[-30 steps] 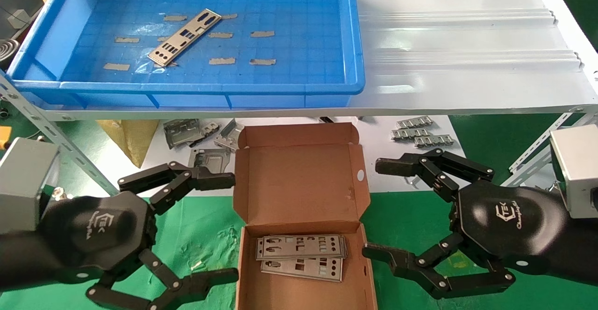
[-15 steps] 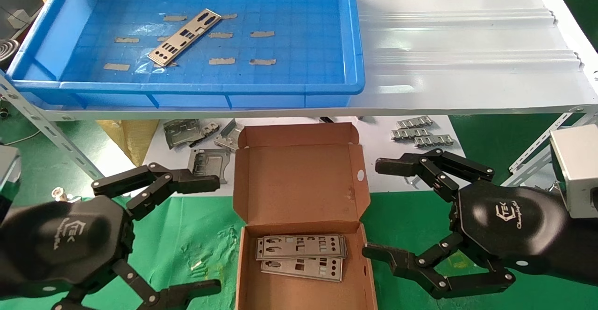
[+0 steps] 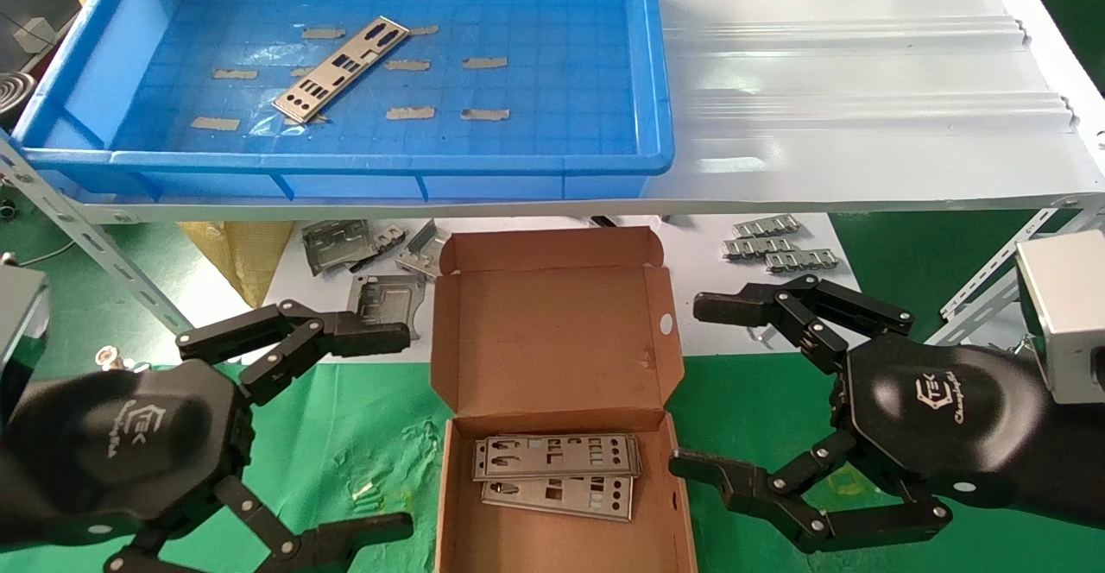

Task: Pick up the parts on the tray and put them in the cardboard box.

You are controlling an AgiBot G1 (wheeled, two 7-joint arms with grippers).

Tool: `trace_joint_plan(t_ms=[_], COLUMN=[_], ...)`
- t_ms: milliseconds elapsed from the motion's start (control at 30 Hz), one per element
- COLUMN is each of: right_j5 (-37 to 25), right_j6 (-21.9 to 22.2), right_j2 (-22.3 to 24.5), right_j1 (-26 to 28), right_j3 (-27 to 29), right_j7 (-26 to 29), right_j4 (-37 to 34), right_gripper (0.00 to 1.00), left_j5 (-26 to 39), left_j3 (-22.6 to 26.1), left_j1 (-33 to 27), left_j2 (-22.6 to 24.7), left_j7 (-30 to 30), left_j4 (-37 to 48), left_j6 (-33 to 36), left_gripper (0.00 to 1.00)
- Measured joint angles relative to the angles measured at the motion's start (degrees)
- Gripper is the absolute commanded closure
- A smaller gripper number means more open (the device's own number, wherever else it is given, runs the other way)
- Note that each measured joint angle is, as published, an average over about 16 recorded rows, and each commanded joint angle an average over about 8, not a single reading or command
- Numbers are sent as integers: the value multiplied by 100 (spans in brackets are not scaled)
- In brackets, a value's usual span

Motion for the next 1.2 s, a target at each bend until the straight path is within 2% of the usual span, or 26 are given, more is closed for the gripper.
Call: trace_joint_plan(t_ms=[1200], right_j5=[0], right_j6=[0], right_j2=[0], right_j1=[0], right_j3=[0], right_j7=[0], right_j4=[0], right_gripper=[0], left_j5=[20], left_j3=[20], left_j1=[-17], left_j2=[26], left_j7=[13], left_j4=[36], left_j6=[8], left_gripper=[0])
